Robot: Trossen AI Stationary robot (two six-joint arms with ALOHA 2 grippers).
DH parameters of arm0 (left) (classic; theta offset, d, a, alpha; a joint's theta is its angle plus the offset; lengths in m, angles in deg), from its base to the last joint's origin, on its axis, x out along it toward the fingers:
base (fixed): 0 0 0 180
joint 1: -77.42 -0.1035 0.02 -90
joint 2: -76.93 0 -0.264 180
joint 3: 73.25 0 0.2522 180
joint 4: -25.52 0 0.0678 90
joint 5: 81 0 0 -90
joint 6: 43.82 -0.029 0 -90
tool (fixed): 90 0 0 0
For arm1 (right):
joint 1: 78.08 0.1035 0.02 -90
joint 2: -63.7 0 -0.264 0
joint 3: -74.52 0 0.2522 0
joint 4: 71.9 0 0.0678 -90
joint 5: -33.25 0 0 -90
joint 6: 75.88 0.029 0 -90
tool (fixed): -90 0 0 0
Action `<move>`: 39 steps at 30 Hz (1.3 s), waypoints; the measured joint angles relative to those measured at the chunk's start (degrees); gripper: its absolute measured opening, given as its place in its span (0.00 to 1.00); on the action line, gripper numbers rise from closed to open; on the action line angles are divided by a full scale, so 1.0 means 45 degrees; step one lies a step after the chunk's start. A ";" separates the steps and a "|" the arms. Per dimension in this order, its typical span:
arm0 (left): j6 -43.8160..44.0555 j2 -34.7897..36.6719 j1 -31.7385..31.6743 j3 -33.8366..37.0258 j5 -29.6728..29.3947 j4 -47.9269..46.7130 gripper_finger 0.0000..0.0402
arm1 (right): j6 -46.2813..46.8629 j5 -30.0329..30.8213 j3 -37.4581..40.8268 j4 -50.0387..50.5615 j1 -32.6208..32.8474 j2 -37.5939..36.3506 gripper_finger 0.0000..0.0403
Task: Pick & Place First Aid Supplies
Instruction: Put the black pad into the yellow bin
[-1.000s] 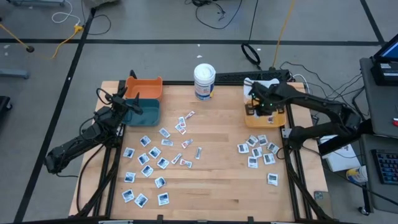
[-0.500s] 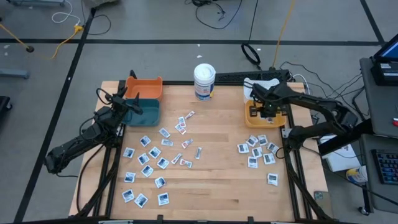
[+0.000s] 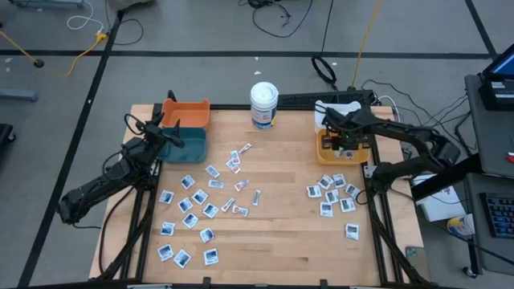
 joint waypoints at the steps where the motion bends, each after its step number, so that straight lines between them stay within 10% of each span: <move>1: 0.0000 0.0000 0.0000 0.0005 0.0000 0.0000 0.77 | 0.0014 -0.0011 -0.0103 0.0083 -0.0006 -0.0055 0.42; 23: 0.0000 0.0003 -0.0003 0.0003 0.0000 0.0000 0.77 | 0.4367 -0.1864 -0.3031 0.4255 0.2125 -0.0672 0.51; 39: 0.0000 0.0001 -0.0001 0.0003 0.0002 0.0000 0.77 | 0.9932 -0.3021 -0.3036 0.3972 1.1411 -0.0667 0.50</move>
